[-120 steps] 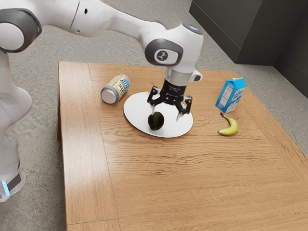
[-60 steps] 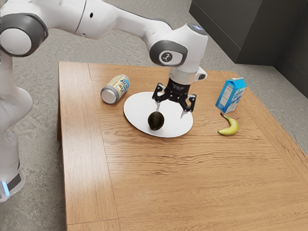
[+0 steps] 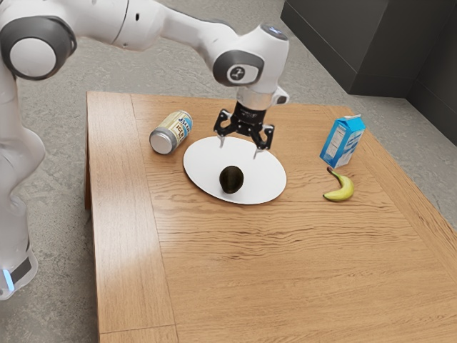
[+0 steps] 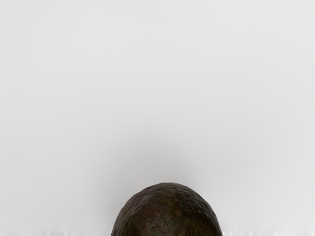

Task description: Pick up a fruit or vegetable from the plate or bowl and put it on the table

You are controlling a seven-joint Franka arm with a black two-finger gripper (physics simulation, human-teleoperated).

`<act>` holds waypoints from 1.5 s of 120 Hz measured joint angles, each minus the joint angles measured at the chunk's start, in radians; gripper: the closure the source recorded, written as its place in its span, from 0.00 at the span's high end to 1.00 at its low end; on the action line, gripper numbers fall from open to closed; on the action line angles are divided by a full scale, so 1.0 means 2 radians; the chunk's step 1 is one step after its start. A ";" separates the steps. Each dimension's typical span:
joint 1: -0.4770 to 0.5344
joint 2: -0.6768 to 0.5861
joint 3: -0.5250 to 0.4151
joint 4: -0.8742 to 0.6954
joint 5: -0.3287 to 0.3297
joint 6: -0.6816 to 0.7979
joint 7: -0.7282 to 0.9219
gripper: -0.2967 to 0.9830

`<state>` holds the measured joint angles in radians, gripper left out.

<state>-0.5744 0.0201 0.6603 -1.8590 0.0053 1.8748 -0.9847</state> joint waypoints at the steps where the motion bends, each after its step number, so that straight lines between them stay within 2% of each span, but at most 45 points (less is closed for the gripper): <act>1: -0.001 -0.001 0.000 -0.002 0.000 0.001 0.001 0.77; 45: -0.023 -0.011 0.000 -0.049 0.000 0.041 0.041 0.77; 92: -0.039 0.001 0.000 -0.075 -0.020 0.079 0.063 0.77; 123: -0.016 0.011 0.001 -0.086 -0.024 0.098 0.072 0.76; 133: -0.007 0.015 0.001 -0.087 -0.027 0.103 0.074 0.72; 144: -0.007 0.016 0.001 -0.088 -0.029 0.107 0.076 0.60; 155: -0.013 0.016 0.001 -0.087 -0.028 0.110 0.077 0.52; 180: -0.019 0.011 0.001 -0.084 -0.025 0.110 0.077 0.49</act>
<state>-0.6115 0.0420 0.6630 -2.0264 -0.0454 2.0946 -0.8307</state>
